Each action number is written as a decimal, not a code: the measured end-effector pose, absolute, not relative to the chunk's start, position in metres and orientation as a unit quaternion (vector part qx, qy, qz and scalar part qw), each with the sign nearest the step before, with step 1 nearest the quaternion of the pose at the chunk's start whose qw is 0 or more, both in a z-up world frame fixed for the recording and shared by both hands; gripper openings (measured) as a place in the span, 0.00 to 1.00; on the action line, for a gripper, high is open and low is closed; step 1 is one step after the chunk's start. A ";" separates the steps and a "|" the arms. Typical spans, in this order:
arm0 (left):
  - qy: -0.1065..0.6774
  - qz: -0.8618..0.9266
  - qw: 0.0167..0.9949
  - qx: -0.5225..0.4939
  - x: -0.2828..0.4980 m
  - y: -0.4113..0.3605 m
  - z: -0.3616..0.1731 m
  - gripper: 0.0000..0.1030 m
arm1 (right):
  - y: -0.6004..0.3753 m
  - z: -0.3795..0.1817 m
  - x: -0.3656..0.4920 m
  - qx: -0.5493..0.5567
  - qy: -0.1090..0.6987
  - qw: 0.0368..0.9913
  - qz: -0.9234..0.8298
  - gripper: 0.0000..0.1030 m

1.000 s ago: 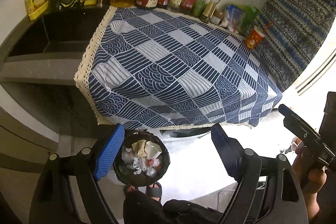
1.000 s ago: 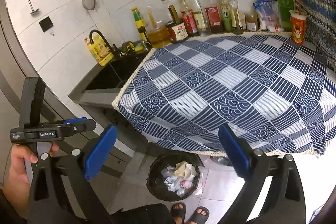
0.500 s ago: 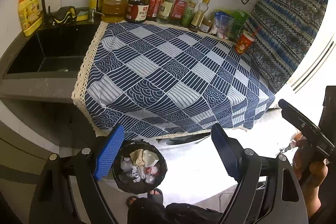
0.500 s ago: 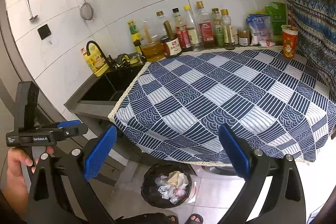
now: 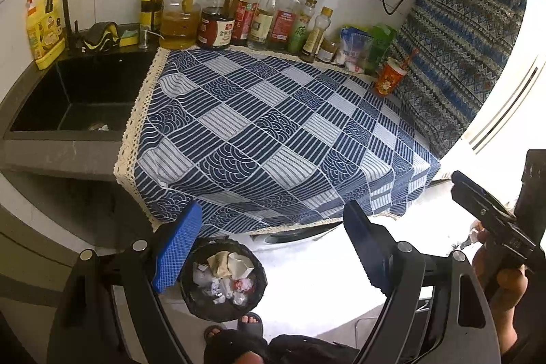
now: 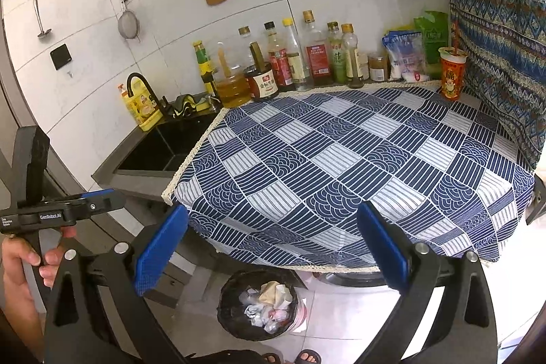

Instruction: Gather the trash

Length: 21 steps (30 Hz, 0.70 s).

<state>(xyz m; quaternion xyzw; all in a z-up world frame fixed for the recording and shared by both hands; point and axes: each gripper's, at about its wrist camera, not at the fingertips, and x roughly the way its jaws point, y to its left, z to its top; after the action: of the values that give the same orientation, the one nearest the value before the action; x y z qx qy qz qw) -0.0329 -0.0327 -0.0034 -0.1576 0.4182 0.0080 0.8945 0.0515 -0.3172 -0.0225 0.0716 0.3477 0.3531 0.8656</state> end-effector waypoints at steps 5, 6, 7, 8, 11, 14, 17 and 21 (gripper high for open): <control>0.416 0.014 0.899 -0.140 -0.031 -0.040 0.001 0.80 | -0.316 -0.019 0.053 0.064 0.344 0.866 0.356 0.95; 0.415 0.012 0.899 -0.138 -0.031 -0.041 0.002 0.80 | -0.316 -0.018 0.053 0.063 0.343 0.867 0.356 0.95; 0.414 0.010 0.900 -0.136 -0.030 -0.043 0.003 0.80 | -0.317 -0.017 0.054 0.064 0.340 0.869 0.355 0.95; 0.412 0.011 0.901 -0.132 -0.029 -0.045 0.004 0.81 | -0.319 -0.016 0.055 0.066 0.336 0.870 0.353 0.95; 0.406 0.020 0.905 -0.121 -0.027 -0.048 0.007 0.83 | -0.327 -0.013 0.059 0.075 0.328 0.876 0.346 0.95; 0.409 0.027 0.904 -0.118 -0.025 -0.051 0.008 0.92 | -0.331 -0.012 0.061 0.074 0.322 0.879 0.343 0.95; 0.399 0.038 0.910 -0.106 -0.029 -0.055 0.014 0.93 | -0.330 -0.014 0.063 0.077 0.322 0.879 0.344 0.95; 0.399 0.036 0.911 -0.101 -0.028 -0.060 0.014 0.93 | -0.324 -0.016 0.065 0.079 0.332 0.873 0.348 0.95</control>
<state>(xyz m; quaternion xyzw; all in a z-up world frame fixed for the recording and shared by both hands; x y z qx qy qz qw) -0.0284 -0.0599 0.0136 -0.1012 0.3991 0.0361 0.9106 0.0646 -0.3243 -0.0160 0.0793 0.3320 0.3477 0.8733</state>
